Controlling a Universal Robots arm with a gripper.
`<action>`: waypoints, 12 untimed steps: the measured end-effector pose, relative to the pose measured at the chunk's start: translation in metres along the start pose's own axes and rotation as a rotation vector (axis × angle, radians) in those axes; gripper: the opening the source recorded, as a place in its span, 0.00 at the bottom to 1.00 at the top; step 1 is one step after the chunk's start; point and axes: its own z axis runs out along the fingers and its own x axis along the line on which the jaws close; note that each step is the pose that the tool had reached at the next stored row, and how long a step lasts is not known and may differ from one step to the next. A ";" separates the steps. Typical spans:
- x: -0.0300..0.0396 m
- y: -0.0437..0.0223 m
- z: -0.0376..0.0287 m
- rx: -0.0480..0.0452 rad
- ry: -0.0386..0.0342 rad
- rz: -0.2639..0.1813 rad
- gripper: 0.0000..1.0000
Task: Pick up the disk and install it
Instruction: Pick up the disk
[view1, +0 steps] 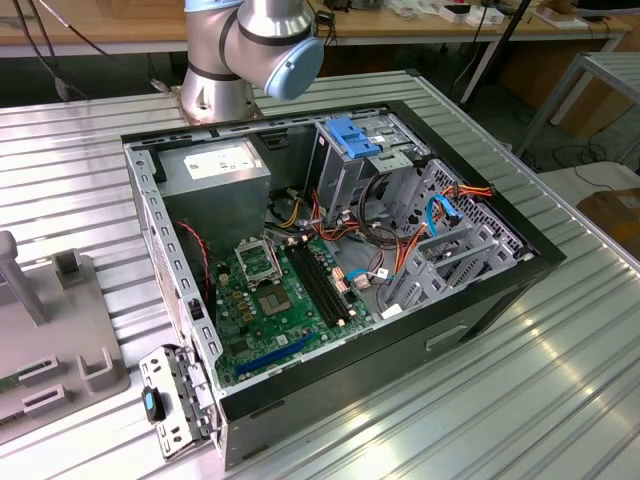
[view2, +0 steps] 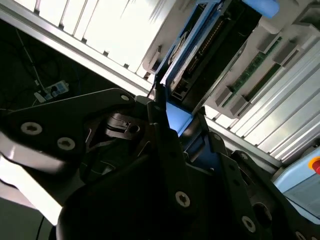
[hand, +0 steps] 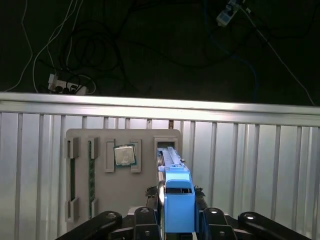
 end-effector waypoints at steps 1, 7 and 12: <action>0.0000 0.0000 -0.0020 0.0001 0.0000 0.000 0.36; 0.0001 0.0001 -0.0111 0.0003 -0.0001 0.000 0.36; 0.0001 0.0001 -0.0143 0.0000 0.0000 0.000 0.36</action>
